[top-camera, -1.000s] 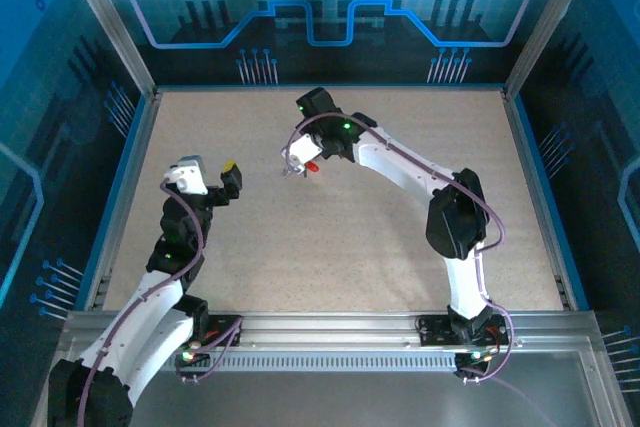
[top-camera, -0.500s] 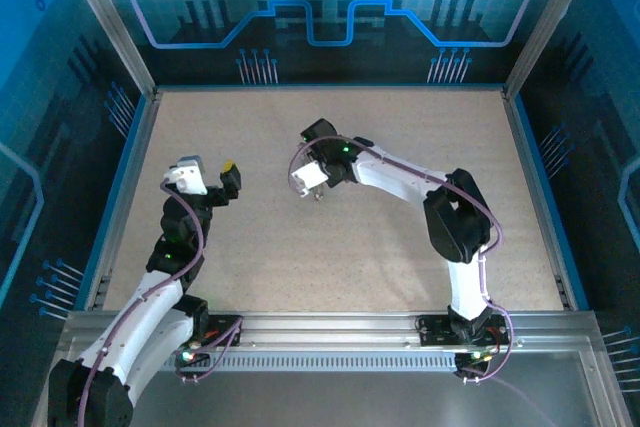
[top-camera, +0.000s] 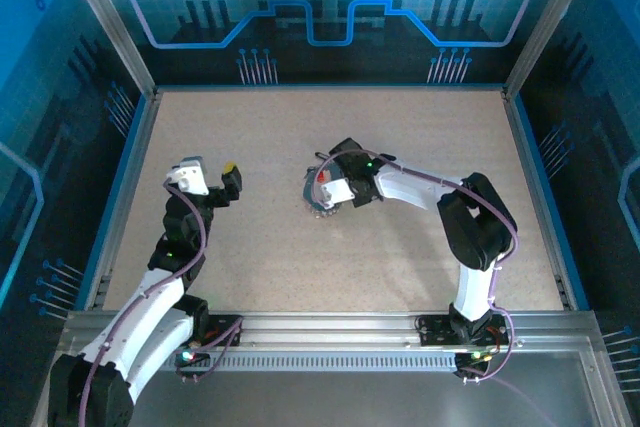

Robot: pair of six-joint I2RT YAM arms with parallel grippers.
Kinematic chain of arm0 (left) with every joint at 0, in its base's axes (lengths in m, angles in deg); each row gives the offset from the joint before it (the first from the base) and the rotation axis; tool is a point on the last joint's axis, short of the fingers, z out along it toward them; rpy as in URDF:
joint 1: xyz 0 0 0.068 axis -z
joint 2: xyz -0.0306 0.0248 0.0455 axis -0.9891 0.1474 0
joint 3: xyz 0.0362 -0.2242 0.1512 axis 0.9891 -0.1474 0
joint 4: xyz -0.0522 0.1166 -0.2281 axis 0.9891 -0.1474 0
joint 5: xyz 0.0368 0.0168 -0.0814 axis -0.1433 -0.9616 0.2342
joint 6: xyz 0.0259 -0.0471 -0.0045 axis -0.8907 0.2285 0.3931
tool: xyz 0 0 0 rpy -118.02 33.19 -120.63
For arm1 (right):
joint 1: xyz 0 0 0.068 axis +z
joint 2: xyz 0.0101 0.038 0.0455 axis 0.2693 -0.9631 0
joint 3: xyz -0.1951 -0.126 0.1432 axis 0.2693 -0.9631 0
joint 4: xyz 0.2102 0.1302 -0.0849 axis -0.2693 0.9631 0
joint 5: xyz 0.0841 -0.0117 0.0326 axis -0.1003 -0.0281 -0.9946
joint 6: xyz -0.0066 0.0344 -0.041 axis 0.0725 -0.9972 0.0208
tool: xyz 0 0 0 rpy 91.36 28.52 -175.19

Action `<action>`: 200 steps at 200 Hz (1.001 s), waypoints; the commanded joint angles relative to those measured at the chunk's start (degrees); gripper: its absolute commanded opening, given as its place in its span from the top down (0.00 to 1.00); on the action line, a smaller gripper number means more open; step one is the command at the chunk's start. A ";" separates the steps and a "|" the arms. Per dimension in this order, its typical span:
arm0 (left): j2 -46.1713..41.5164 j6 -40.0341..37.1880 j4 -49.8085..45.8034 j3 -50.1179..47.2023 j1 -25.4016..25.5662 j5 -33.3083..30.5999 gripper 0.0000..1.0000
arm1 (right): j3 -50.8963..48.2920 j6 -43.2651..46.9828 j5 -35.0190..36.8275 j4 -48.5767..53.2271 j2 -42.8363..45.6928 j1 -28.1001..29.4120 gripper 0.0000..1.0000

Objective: Put the keys on the keyring

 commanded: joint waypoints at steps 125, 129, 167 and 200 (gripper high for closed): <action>3.40 -1.07 0.54 -0.72 -0.35 -0.23 0.01 | -10.60 -10.45 0.21 -1.65 3.02 -6.41 0.82; 3.63 -1.00 0.50 -0.74 -0.33 -0.22 0.01 | -11.12 -10.57 0.25 -1.92 3.52 -6.55 0.82; 4.73 -0.44 -3.74 0.66 -0.37 -1.29 0.01 | -13.43 -16.94 -0.81 -3.15 10.69 -9.15 0.79; 8.02 -3.60 -6.57 3.14 -0.37 -2.82 0.01 | -18.42 -21.45 -10.82 -7.83 24.57 -13.22 0.69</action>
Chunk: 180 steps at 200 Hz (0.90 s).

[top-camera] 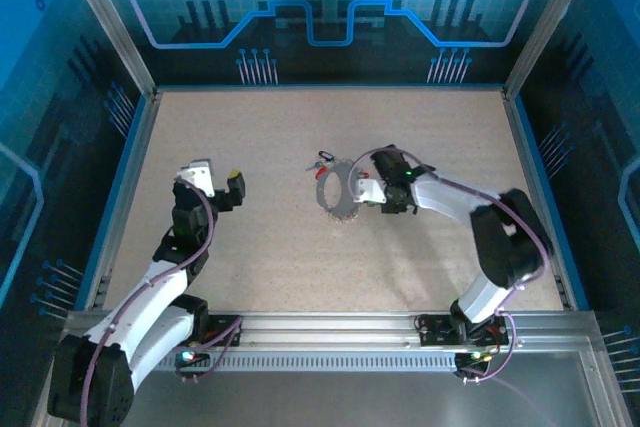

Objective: Put the keys on the keyring

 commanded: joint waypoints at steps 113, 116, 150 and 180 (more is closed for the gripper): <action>20.39 -6.65 21.17 -1.52 -0.31 3.85 0.01 | -38.92 -51.16 -5.76 -53.75 35.87 -18.00 0.00; 20.95 -7.40 22.15 -1.71 -0.29 4.01 0.01 | -39.85 -51.39 -5.21 -55.01 35.39 -17.94 0.00; 29.54 -11.15 26.63 1.26 -0.17 3.47 0.01 | -42.37 -53.00 -4.32 -64.86 26.27 -18.36 0.00; 38.70 -11.10 39.70 1.00 -0.64 -4.77 0.01 | -38.91 -52.48 -5.25 -73.50 15.17 -19.21 0.00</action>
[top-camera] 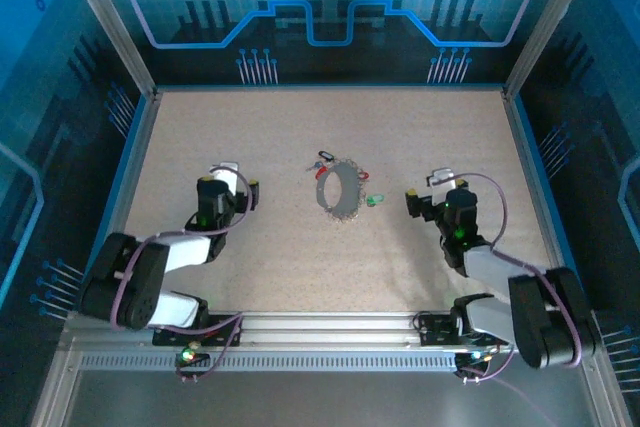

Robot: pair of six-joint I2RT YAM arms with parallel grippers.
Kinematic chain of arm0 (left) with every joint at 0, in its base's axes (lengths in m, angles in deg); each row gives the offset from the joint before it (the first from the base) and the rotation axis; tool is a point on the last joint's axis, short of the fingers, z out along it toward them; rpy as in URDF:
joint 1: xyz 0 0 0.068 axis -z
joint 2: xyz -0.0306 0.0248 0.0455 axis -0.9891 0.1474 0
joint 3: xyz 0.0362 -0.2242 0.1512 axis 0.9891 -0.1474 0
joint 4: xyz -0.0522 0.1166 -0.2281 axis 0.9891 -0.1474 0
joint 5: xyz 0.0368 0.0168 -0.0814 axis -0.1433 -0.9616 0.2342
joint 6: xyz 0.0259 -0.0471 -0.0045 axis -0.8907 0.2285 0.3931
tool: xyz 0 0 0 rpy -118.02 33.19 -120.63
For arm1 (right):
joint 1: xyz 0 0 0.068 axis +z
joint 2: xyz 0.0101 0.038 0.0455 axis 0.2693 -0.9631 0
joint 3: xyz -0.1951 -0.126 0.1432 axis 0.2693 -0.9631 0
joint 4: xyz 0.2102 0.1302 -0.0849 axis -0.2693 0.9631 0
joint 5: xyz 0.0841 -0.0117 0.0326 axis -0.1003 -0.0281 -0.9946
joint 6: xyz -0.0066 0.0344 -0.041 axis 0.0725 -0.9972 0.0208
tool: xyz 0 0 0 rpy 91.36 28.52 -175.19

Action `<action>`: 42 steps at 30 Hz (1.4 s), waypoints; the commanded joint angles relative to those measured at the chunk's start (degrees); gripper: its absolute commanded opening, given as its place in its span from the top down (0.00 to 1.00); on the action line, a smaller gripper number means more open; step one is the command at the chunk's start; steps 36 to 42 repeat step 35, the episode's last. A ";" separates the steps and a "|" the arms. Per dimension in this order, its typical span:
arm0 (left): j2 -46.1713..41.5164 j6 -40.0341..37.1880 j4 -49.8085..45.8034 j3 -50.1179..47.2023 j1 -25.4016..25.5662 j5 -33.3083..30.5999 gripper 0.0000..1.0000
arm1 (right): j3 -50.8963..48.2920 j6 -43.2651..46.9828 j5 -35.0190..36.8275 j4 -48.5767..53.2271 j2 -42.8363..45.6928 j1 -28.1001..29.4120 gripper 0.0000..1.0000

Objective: Put the keys on the keyring

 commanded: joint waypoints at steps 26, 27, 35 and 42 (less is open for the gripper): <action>7.23 5.25 9.55 2.79 -8.90 8.37 0.01 | 9.68 -5.49 1.96 -8.10 -16.40 -3.56 0.00; 7.23 5.17 9.55 2.77 -8.90 8.37 0.01 | 9.69 -5.44 1.97 -8.10 -16.40 -3.57 0.00; 7.24 5.17 9.53 2.77 -8.90 8.37 0.01 | 9.69 -5.42 2.03 -8.17 -16.40 -3.55 0.00; 7.24 5.17 9.53 2.77 -8.90 8.37 0.01 | 9.69 -5.42 2.03 -8.17 -16.40 -3.55 0.00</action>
